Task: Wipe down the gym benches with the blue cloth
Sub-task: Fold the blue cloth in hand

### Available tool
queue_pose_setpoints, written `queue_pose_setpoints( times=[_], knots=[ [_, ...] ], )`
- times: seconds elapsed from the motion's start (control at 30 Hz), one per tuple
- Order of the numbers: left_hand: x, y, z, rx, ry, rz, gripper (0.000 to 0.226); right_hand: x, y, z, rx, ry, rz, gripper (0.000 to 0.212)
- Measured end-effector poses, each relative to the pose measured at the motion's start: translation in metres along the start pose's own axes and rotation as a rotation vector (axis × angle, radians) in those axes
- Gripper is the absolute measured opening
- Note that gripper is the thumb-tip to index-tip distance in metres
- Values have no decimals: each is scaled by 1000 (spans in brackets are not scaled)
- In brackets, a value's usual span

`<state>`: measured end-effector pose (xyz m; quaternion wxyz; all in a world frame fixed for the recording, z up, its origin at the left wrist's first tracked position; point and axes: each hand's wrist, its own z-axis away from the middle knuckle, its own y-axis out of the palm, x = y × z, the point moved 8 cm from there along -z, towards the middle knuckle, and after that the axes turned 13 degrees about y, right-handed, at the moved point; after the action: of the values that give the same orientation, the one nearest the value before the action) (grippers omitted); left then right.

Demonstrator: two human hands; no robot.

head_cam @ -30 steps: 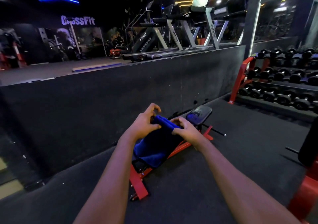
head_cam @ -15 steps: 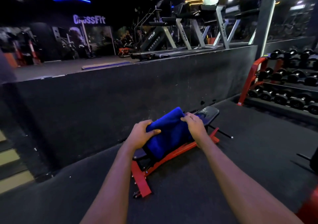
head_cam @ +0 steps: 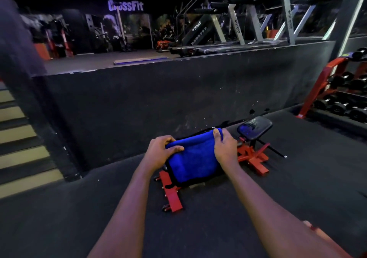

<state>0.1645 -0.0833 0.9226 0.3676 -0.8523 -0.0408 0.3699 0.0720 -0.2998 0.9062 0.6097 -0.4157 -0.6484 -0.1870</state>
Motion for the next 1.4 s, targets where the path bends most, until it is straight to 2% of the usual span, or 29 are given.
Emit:
queue_pose_setpoints(
  times=[0.3,0.57,0.73,1.07,1.4],
  knots=[
    [113,-55,2,-2,-81,-10,13,0,135,-10,127,18,5,41],
    [263,-136,-34,41,-89,-35,18,18,304,-30,131,44,38,39],
    [347,-154,-71,102,-103,5,18,11,387,-60,106,106,68,35],
    [507,-99,-218,267,-47,30,13,-66,507,-197,-25,254,54,37],
    [626,-31,-389,505,12,56,10,-108,576,-342,-210,392,103,36]
  ],
)
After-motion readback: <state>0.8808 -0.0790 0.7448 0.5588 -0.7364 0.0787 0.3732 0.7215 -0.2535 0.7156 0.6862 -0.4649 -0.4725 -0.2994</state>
